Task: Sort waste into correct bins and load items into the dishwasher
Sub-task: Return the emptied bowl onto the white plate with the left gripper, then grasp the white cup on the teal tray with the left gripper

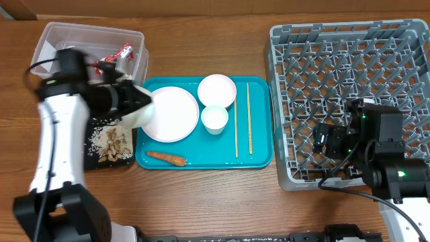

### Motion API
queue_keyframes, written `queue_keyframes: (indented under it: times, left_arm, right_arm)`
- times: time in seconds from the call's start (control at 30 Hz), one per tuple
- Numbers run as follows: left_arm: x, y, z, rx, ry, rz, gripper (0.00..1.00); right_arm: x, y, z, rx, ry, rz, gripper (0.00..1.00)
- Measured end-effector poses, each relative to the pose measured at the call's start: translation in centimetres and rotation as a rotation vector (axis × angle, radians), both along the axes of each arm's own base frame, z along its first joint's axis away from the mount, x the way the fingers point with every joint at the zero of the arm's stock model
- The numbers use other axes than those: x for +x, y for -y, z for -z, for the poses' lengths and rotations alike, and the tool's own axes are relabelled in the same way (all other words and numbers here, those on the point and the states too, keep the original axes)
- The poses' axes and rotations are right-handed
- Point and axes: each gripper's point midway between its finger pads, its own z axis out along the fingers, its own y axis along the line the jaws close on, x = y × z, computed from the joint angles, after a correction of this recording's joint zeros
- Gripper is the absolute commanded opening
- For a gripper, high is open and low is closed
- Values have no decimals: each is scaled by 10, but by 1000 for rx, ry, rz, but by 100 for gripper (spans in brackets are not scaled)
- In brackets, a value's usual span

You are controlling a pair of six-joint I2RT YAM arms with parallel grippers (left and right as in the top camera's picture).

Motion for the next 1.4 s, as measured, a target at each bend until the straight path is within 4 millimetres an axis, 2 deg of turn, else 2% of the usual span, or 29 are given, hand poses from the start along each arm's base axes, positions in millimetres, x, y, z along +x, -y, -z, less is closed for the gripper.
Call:
queue_keyframes:
  times: [0.13, 0.37, 0.57, 0.63, 0.7, 0.77, 0.93, 1.03, 1.13, 1.23, 1.4]
  left_arm:
    - [0, 35, 25, 192, -34, 71, 4]
    - [8, 72, 76, 424, -71, 127, 4]
    - [6, 77, 104, 543, -120, 114, 4]
    - [7, 73, 107, 568, -124, 100, 11]
    - [9, 70, 107, 582, -120, 84, 26]
    - [12, 69, 107, 586, -114, 68, 29]
    - [8, 67, 104, 598, -131, 72, 29]
    - [10, 69, 91, 589, -134, 75, 29]
    - [21, 82, 72, 526, -97, 81, 29]
    - [31, 101, 55, 431, -53, 101, 34]
    - [27, 113, 51, 367, -60, 132, 38]
  right_arm:
    - [0, 0, 0, 0, 0, 0, 100]
    - [0, 0, 0, 0, 0, 0, 100]
    - [0, 0, 0, 0, -2, 0, 100]
    - [0, 0, 0, 0, -2, 1, 100]
    - [0, 0, 0, 0, -2, 0, 100]
    - [0, 0, 0, 0, -2, 0, 100]
    - [-1, 0, 0, 0, -3, 0, 100]
    - [-1, 0, 1, 0, -5, 0, 100]
    - [-1, 0, 1, 0, -5, 0, 100]
    - [-1, 0, 1, 0, -5, 0, 100]
    - [-1, 0, 1, 0, -4, 0, 100]
